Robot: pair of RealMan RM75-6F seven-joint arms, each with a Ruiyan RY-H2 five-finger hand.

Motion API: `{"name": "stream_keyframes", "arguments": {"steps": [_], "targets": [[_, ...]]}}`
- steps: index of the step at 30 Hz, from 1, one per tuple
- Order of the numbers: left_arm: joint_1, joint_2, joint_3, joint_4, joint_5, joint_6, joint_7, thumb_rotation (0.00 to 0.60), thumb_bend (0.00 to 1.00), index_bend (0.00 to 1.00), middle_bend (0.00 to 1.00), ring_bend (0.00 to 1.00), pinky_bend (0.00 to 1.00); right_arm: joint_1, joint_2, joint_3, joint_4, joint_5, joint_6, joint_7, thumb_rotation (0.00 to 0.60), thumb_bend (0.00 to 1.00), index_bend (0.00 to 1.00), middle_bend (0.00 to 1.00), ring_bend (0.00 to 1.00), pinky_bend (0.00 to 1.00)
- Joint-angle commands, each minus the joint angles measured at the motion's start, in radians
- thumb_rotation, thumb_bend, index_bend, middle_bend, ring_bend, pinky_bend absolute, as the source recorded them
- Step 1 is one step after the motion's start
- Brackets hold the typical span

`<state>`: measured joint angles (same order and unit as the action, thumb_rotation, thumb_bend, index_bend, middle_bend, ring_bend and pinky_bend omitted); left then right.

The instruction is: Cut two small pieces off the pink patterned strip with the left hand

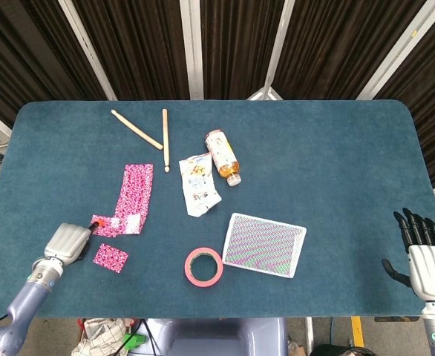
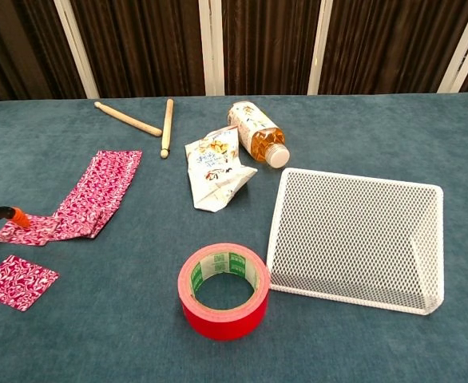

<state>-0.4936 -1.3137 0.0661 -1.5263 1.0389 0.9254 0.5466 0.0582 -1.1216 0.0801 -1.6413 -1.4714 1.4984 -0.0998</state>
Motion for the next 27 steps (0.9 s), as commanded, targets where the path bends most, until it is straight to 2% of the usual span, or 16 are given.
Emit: {"name": "stream_keyframes", "arguments": {"steps": [1,16,22,27], "targets": [[0.008,0.01,0.004,0.004,-0.006,0.005,-0.007,0.6,0.78,0.19,0.87,0.72,0.61,0.001,-0.001,0.0,0.0,0.0,0.0,-0.003,0.6,0.27,0.02,0.05,0.08,0.09],[0.046,0.057,0.01,0.014,-0.003,0.035,-0.065,0.6,0.77,0.19,0.87,0.72,0.61,0.005,-0.009,-0.002,-0.002,0.002,-0.009,-0.021,0.6,0.27,0.02,0.05,0.08,0.09],[0.055,0.099,-0.012,-0.048,0.087,0.092,-0.143,0.6,0.63,0.19,0.79,0.64,0.61,0.005,-0.01,-0.003,-0.002,0.001,-0.008,-0.023,0.6,0.27,0.02,0.05,0.08,0.09],[0.09,0.183,-0.019,-0.154,0.232,0.202,-0.255,0.6,0.53,0.19,0.74,0.6,0.6,0.005,-0.011,-0.004,-0.002,-0.001,-0.008,-0.022,0.6,0.27,0.02,0.05,0.08,0.09]]}}
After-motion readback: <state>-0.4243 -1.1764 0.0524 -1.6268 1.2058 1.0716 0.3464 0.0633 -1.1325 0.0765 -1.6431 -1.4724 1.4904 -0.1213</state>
